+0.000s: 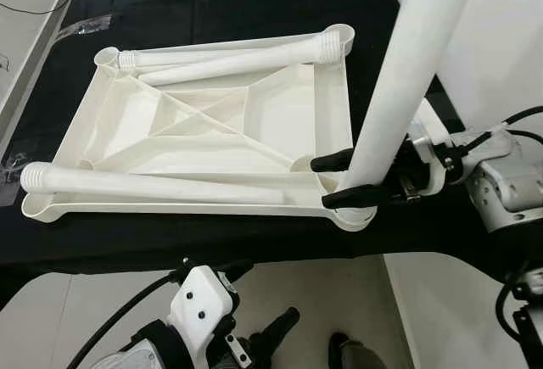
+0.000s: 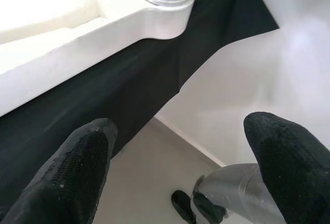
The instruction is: Building children table
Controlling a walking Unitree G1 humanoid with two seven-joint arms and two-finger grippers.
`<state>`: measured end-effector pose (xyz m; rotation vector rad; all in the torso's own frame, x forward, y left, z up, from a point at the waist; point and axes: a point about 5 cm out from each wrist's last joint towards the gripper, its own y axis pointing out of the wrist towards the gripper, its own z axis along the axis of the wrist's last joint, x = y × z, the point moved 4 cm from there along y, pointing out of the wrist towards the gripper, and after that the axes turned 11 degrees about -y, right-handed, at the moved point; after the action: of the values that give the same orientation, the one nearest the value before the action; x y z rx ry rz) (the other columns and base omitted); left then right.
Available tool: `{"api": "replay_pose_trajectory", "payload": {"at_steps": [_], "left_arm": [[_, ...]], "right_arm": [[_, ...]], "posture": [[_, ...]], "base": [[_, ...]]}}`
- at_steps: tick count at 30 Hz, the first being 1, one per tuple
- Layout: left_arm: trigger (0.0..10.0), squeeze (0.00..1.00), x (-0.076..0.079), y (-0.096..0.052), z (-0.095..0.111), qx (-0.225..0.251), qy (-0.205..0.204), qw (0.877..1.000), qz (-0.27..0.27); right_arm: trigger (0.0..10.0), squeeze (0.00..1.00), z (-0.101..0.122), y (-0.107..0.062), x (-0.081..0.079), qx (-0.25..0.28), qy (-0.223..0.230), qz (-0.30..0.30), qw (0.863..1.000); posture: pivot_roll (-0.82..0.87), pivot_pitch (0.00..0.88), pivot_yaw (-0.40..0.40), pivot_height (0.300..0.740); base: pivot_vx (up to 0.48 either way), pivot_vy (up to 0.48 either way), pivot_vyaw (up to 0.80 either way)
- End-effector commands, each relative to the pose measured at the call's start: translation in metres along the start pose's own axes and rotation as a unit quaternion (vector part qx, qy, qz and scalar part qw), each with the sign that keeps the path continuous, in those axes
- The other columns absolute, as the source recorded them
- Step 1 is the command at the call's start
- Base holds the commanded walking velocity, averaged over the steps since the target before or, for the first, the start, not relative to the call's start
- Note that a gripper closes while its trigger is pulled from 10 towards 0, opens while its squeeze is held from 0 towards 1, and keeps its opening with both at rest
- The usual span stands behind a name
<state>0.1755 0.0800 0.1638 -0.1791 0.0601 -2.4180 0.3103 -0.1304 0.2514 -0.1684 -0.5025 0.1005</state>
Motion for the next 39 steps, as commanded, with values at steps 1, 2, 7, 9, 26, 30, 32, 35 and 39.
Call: {"api": "replay_pose_trajectory", "payload": {"at_steps": [1, 2, 7, 9, 26, 30, 32, 35, 39], "left_arm": [[10.0, 0.00, -0.001, -0.002, -0.007, -0.021, -0.001, 1.000, 0.001], [10.0, 0.00, -0.001, -0.002, -0.007, -0.021, -0.001, 1.000, 0.001], [10.0, 0.00, -0.001, 0.000, -0.008, -0.018, -0.002, 1.000, 0.002], [10.0, 0.00, -0.002, 0.002, -0.008, -0.016, -0.002, 1.000, 0.002], [10.0, 0.00, -0.025, 0.014, -0.010, 0.004, 0.018, 0.999, 0.027], [10.0, 0.00, -0.047, 0.015, 0.004, 0.022, 0.051, 0.997, 0.055], [10.0, 0.00, -0.051, 0.015, 0.007, 0.027, 0.054, 0.996, 0.059], [10.0, 0.00, -0.059, 0.015, 0.014, 0.035, 0.068, 0.995, 0.065], [10.0, 0.00, -0.065, 0.019, 0.034, 0.063, 0.078, 0.993, 0.060]], "right_arm": [[10.0, 0.00, -0.040, 0.015, -0.017, -0.062, 0.056, 0.009, 0.997], [10.0, 0.00, -0.040, 0.015, -0.017, -0.062, 0.056, 0.009, 0.997], [10.0, 0.00, -0.048, 0.011, -0.016, -0.107, 0.060, -0.034, 0.992], [10.0, 0.00, -0.050, 0.008, -0.018, -0.124, 0.063, -0.054, 0.989], [10.0, 0.00, -0.103, 0.006, -0.073, -0.239, 0.255, -0.593, 0.726], [10.0, 0.00, -0.103, 0.006, -0.054, -0.200, 0.208, -0.606, 0.741], [10.0, 0.00, -0.100, 0.006, -0.053, -0.200, 0.206, -0.610, 0.738], [10.0, 0.00, -0.092, 0.011, -0.050, -0.191, 0.177, -0.598, 0.758], [10.0, 0.00, -0.085, 0.023, -0.055, -0.180, 0.141, -0.557, 0.798]], "posture": [[0.13, 0.337, 0.125, 0.740], [0.13, 0.337, 0.125, 0.740], [0.09, 0.327, 0.103, 0.740], [0.09, 0.325, 0.102, 0.740], [0.03, 0.222, 0.092, 0.740], [0.04, 0.175, 0.093, 0.740], [0.04, 0.172, 0.094, 0.740], [0.04, 0.155, 0.103, 0.740], [0.04, 0.139, 0.116, 0.740]], "base": [[0.000, 0.000, 0.00], [0.000, 0.000, 0.00], [0.000, 0.000, 0.00], [0.000, 0.000, 0.00], [0.000, 0.000, 0.00], [0.000, 0.000, 0.00], [0.000, 0.000, 0.00], [0.000, 0.000, 0.00], [0.000, 0.000, 0.00]]}}
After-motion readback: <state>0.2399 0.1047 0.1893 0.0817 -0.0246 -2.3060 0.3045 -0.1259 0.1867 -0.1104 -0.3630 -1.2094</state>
